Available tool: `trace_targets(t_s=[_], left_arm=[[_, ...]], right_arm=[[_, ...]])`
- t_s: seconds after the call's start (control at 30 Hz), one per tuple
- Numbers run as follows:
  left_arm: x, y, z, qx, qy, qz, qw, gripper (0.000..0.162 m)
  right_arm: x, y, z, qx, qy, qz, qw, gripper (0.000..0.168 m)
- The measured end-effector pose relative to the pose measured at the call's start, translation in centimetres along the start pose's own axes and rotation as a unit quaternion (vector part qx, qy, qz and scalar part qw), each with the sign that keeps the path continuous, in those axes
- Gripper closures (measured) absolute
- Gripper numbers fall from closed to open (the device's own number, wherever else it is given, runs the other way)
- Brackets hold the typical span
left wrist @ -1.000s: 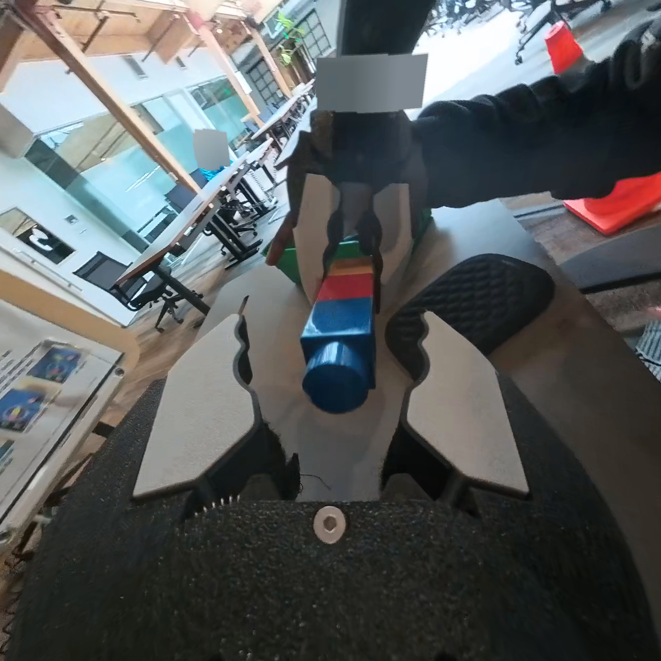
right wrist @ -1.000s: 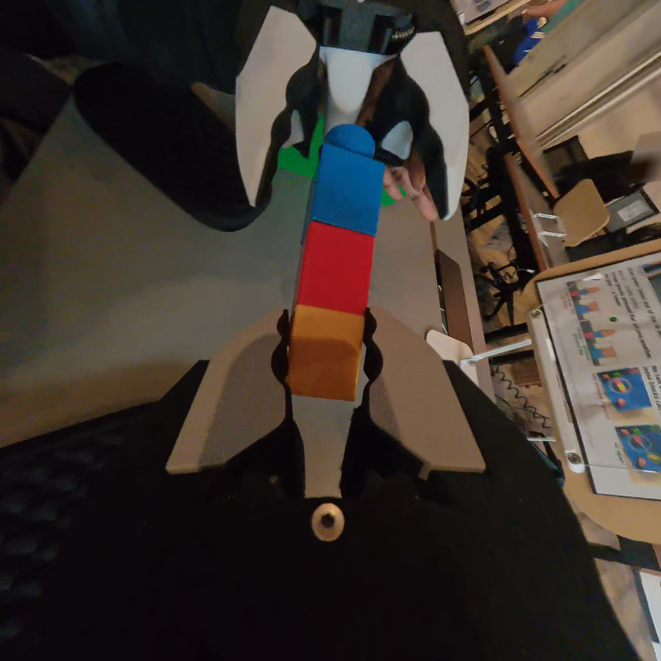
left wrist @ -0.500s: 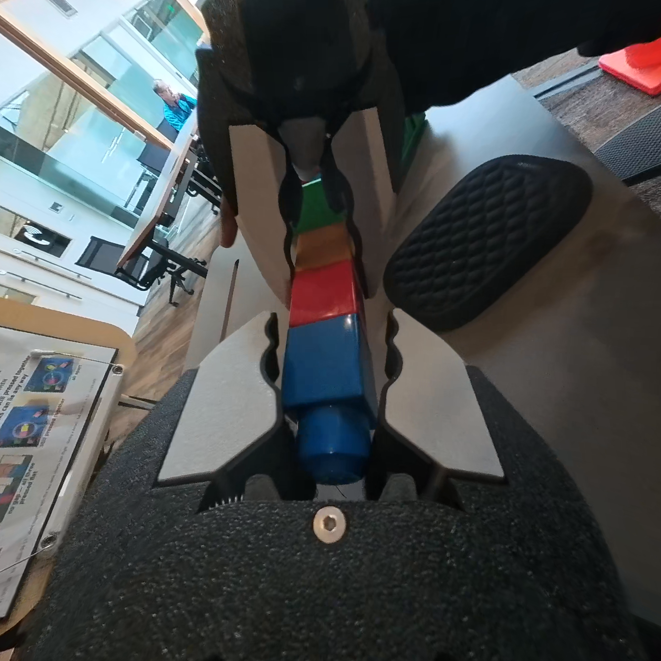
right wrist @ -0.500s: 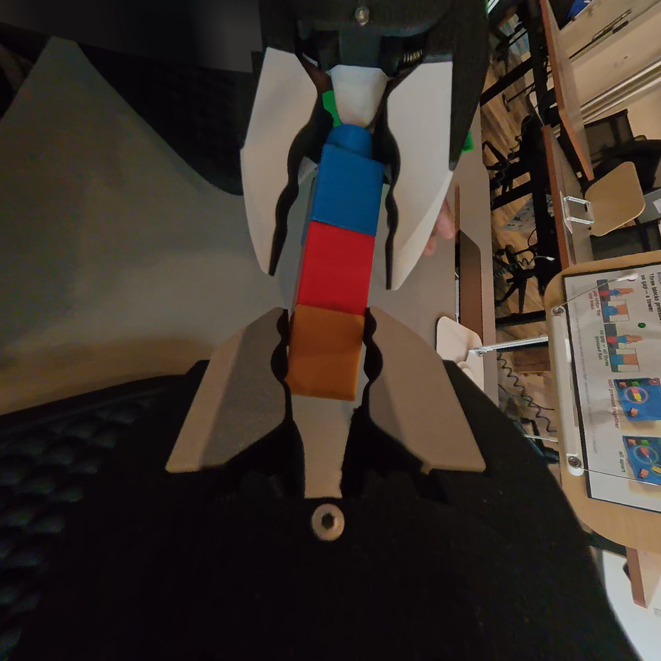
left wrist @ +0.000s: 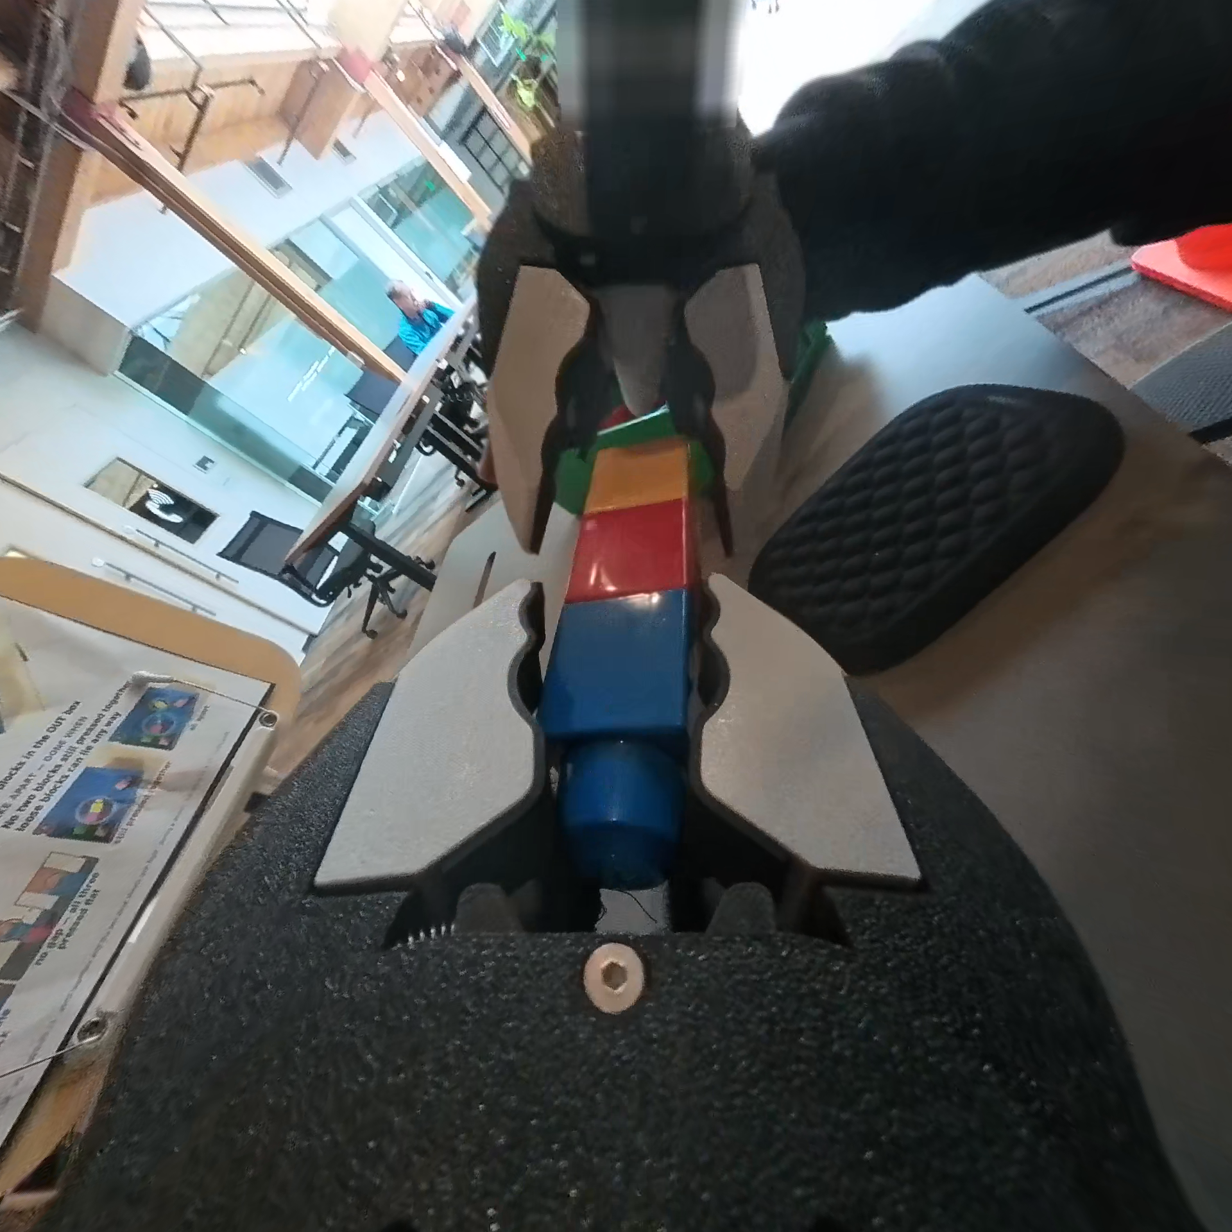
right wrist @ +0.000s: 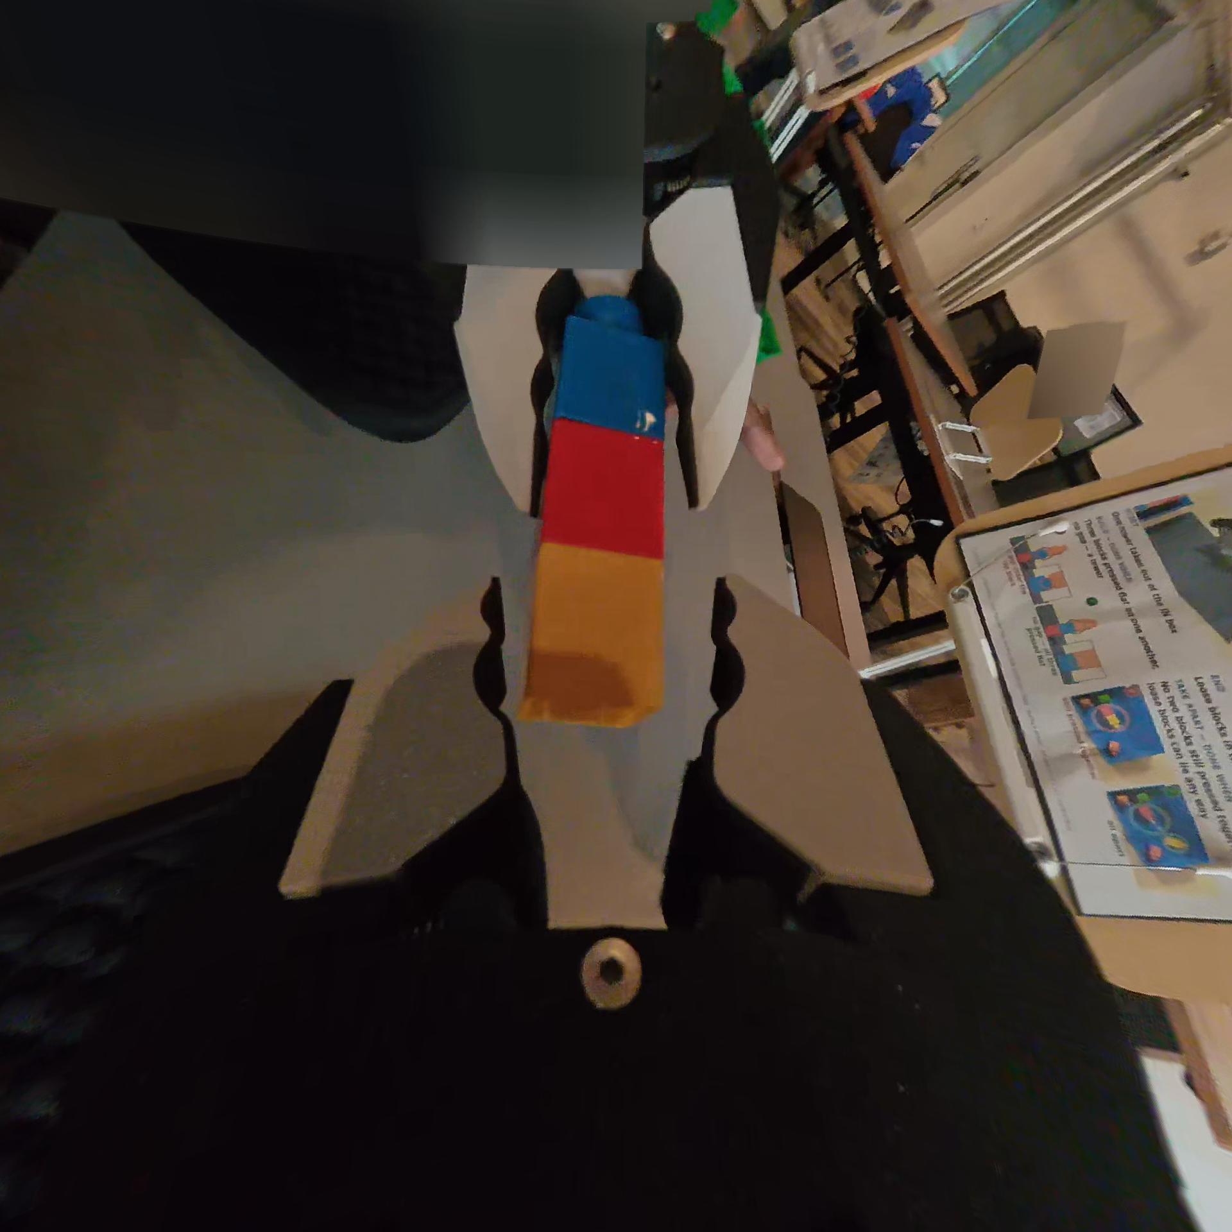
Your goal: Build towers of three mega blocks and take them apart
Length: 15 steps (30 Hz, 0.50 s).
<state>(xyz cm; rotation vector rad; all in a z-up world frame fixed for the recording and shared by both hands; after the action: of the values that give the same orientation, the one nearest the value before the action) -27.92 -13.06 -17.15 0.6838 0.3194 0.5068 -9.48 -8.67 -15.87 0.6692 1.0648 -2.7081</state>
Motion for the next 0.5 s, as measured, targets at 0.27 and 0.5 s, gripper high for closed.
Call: trace_targets(t_s=[0.27,0.5], left_arm=[[-0.4,-0.2,-0.6,-0.012,-0.020,0.007,1.000,0.120],[-0.7,-0.5,-1.1,-0.023,-0.019,-0.005,1.000,0.122]], right_arm=[[-0.2,0.4,-1.3,0.028,-0.061,0.003,0.998,0.130],[-0.3,0.7,-0.8,-0.007,-0.042,0.004,0.999,0.132]])
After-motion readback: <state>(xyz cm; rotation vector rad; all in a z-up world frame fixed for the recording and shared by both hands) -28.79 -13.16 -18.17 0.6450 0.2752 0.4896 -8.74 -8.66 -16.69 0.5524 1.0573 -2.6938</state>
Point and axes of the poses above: each gripper's, where its closed fingertips meet, x out along the fingers, z out of its top, y = z × x across the jaws, the point moved 10 cm from there along -x, back along the fingers, and after that the axes turned 6 degrees about z, right-handed, at the moved point
